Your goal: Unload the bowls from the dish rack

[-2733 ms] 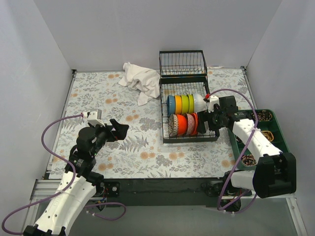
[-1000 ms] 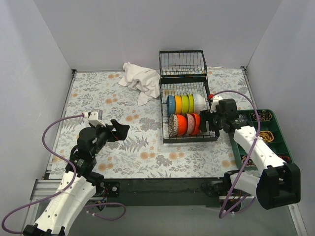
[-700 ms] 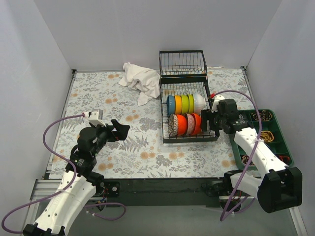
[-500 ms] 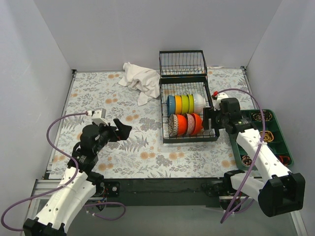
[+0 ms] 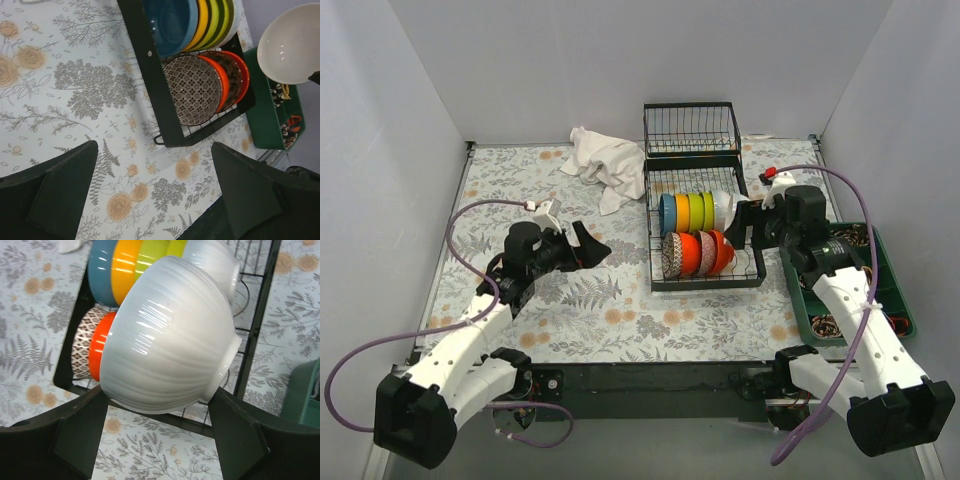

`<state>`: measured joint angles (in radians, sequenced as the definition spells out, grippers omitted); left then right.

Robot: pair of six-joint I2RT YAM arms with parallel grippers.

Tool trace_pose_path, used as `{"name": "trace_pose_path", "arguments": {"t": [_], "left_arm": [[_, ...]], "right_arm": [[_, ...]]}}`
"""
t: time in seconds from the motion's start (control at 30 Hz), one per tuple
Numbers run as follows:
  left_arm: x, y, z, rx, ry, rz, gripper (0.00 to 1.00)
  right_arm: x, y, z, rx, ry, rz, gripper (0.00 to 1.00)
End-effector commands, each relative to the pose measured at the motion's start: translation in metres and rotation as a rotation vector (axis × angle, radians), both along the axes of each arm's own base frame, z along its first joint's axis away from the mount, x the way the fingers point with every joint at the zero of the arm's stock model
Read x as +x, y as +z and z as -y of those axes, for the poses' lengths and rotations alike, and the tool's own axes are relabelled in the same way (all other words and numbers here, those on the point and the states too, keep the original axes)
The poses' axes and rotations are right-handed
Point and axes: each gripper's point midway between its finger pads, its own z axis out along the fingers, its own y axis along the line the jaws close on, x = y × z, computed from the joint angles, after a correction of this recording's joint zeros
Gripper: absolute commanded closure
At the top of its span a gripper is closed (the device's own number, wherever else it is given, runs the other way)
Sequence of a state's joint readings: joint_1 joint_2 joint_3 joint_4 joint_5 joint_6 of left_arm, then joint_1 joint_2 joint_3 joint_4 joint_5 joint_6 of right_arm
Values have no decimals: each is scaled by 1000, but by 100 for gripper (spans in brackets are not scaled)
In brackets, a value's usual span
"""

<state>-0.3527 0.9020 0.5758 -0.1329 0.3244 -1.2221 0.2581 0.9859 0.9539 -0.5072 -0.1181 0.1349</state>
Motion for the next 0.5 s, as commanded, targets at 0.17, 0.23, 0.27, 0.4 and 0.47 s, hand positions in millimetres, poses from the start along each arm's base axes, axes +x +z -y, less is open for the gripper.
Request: {"name": "trace_pose_path", "arguments": {"t": [0.17,0.23,0.27,0.4,0.47], "left_arm": [[30,70,56,-212,-111,49,2],[35,77,74,-237,-137,52,2],[36,79,81,-256,-144,40,2],[37,88,120,-299,-210,31,2],[42,89,138,-301,-233,35,2]], "right_arm": [[-18,85,-63,302,305,162,86],[-21,93,-71,346,337,183,86],[-27,92,-75,368,370,175,86],[-37,99,-86,433,447,175,86],[-43,102,-91,462,477,169,86]]}}
